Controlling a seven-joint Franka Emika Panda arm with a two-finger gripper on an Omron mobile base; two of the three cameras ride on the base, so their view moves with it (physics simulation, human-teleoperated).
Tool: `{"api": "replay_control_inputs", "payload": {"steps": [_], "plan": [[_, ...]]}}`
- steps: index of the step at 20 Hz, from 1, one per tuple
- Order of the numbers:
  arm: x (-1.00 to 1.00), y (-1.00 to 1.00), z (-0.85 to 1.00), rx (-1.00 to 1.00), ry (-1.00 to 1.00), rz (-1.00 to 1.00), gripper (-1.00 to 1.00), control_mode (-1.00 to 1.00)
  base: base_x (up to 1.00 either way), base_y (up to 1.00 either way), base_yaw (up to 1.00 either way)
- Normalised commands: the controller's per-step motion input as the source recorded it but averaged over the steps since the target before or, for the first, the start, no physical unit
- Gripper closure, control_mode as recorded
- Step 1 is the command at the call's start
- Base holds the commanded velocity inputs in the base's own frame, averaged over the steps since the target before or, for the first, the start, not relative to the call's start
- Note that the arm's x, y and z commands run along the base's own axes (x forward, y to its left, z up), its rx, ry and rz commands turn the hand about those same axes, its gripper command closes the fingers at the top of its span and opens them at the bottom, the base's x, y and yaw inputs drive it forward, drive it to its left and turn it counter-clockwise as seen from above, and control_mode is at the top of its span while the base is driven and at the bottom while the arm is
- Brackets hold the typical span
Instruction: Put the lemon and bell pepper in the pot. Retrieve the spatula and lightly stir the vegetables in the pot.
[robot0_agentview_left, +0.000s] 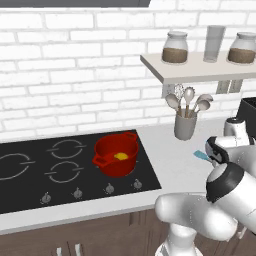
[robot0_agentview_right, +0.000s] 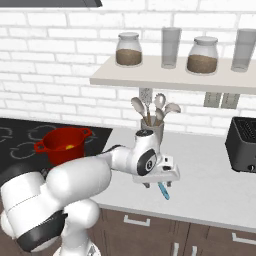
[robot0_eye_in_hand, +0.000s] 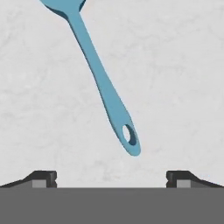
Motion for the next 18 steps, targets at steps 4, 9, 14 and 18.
{"api": "replay_control_inputs", "payload": {"steps": [4,9,14,18], "plan": [[0.00,-0.59,-0.26,0.02,0.00,0.23,-1.00,-1.00,0.00,0.00,0.00],[0.02,-0.15,-0.38,0.00,0.00,0.32,-1.00,-1.00,0.00,0.00,0.00],[0.02,0.08,-0.36,0.00,0.00,0.29,-1.00,-1.00,0.00,0.00,0.00],[0.26,0.04,-0.30,0.00,0.00,0.15,-1.00,-1.00,0.00,0.00,0.00]]}}
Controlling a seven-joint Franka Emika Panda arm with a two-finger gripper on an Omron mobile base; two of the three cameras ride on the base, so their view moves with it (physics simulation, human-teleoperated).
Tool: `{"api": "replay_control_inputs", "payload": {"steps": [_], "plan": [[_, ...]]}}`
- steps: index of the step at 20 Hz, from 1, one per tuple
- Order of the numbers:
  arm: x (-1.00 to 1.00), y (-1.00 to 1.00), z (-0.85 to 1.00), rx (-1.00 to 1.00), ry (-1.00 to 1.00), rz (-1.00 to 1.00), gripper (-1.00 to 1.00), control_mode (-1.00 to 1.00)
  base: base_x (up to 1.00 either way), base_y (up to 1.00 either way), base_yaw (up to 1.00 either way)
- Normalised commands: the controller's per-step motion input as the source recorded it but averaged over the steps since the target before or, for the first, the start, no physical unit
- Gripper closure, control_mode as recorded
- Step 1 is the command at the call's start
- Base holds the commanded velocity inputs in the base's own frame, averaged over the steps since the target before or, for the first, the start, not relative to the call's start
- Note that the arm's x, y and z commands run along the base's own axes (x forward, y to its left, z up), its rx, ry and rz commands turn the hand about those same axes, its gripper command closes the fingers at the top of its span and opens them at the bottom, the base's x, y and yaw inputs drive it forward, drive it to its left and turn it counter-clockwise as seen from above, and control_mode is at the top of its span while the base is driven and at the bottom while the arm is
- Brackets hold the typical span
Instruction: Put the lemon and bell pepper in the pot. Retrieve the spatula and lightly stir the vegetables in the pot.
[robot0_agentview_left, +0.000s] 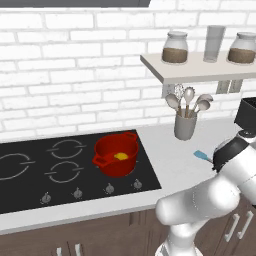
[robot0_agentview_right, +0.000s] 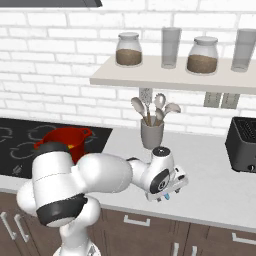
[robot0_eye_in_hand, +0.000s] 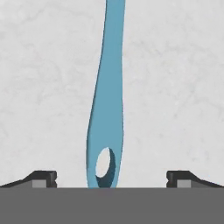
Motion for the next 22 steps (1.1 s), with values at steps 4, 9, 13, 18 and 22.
{"api": "replay_control_inputs", "payload": {"steps": [4,9,13,18,22], "plan": [[0.46,0.04,-0.33,0.00,0.00,0.02,-1.00,-1.00,0.00,0.00,0.00],[0.24,0.00,-0.38,0.00,0.00,0.00,1.00,-1.00,0.00,0.00,0.00],[-0.13,0.06,-0.43,0.00,-0.04,0.00,1.00,-1.00,0.00,0.00,0.00],[-0.46,0.10,-0.24,0.00,-0.21,0.00,1.00,-1.00,0.00,0.00,0.00],[-0.49,0.06,0.31,0.00,-0.11,0.10,1.00,-1.00,0.00,0.00,0.00]]}}
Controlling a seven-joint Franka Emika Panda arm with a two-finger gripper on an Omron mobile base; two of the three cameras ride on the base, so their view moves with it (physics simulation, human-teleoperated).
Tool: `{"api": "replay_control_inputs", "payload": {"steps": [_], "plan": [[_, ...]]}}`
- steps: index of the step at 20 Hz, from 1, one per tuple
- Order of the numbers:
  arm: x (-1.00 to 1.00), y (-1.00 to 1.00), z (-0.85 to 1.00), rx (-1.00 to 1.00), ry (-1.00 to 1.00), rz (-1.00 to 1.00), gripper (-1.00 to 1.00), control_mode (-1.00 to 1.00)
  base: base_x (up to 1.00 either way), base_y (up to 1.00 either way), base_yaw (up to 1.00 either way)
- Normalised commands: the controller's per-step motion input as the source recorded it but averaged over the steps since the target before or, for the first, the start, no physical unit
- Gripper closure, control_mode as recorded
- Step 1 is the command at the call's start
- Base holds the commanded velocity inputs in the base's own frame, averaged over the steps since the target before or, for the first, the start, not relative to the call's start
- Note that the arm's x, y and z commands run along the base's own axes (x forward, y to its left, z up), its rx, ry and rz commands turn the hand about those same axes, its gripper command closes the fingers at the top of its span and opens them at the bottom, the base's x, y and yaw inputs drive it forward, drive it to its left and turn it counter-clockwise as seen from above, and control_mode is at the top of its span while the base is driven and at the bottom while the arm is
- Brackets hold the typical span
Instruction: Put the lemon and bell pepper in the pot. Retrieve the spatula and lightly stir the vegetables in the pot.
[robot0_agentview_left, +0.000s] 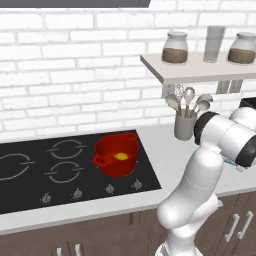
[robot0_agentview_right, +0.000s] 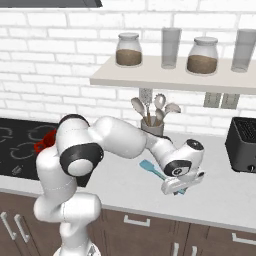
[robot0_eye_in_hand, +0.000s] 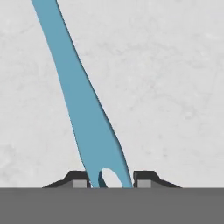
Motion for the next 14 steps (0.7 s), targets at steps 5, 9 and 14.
{"api": "replay_control_inputs", "payload": {"steps": [5,9,14], "plan": [[-0.57,0.42,0.85,-0.21,-0.16,0.26,1.00,-1.00,0.00,0.00,0.00],[-0.42,1.00,0.92,-0.59,-0.12,0.26,1.00,-1.00,0.00,0.00,0.00],[-0.65,1.00,0.81,-0.53,-0.04,0.21,1.00,-1.00,0.00,0.00,0.00]]}}
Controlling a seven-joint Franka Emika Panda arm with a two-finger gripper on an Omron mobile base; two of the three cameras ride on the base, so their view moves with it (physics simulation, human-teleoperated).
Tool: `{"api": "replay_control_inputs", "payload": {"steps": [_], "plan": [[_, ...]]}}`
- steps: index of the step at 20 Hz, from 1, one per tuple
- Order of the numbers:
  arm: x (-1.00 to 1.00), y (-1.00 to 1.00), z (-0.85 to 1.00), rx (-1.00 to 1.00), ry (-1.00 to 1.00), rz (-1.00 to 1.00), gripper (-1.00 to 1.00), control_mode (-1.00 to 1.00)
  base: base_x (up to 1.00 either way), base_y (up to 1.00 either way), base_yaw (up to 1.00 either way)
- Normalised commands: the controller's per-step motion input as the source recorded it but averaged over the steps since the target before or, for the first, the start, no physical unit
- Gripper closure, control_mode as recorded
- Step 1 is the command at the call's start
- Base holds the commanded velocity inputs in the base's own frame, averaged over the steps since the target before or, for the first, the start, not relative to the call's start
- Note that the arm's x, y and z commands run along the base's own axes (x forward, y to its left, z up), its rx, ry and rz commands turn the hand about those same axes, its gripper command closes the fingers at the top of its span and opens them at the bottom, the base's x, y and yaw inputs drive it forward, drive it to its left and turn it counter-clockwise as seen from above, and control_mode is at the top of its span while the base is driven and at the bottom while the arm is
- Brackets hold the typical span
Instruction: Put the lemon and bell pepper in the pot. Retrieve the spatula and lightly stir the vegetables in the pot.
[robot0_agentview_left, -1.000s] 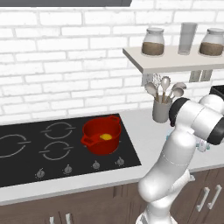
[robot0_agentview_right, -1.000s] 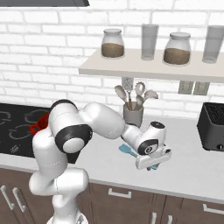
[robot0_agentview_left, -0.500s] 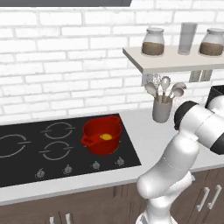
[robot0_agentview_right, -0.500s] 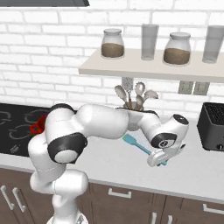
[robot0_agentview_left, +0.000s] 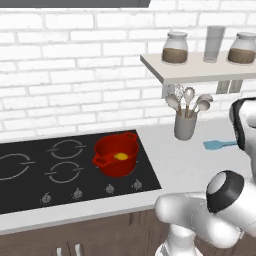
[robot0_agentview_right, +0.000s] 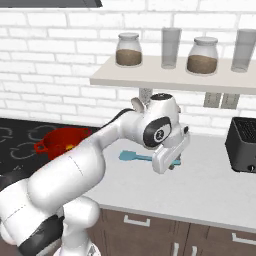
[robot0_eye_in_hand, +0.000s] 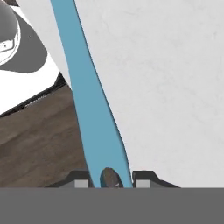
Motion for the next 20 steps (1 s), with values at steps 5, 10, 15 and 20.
{"api": "replay_control_inputs", "payload": {"steps": [5,10,15,20], "plan": [[-0.68,1.00,0.88,-0.45,-0.02,0.12,1.00,-1.00,0.00,0.00,0.00],[-0.11,1.00,1.00,-0.34,-0.01,0.01,1.00,-1.00,0.00,0.00,0.00],[0.01,1.00,1.00,-0.30,0.00,0.00,1.00,-1.00,0.00,0.00,0.00],[0.11,1.00,1.00,-0.25,0.00,0.00,1.00,-1.00,0.00,0.00,0.00]]}}
